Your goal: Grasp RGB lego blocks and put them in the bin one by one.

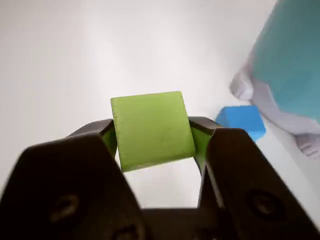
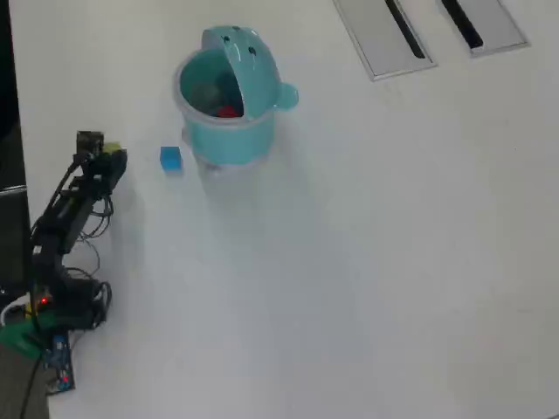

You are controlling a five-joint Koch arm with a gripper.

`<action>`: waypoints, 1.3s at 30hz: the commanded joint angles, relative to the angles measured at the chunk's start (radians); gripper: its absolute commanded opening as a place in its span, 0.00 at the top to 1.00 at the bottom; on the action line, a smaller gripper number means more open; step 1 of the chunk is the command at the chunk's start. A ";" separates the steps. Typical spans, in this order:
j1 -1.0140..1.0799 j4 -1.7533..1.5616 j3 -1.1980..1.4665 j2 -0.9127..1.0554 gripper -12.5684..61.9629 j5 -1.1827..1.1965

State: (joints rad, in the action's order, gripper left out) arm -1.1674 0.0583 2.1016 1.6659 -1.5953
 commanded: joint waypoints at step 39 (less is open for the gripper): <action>0.310 0.011 -1.204 -0.462 0.69 0.149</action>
State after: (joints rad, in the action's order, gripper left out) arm -0.8744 0.1028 1.0247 1.1842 -1.4603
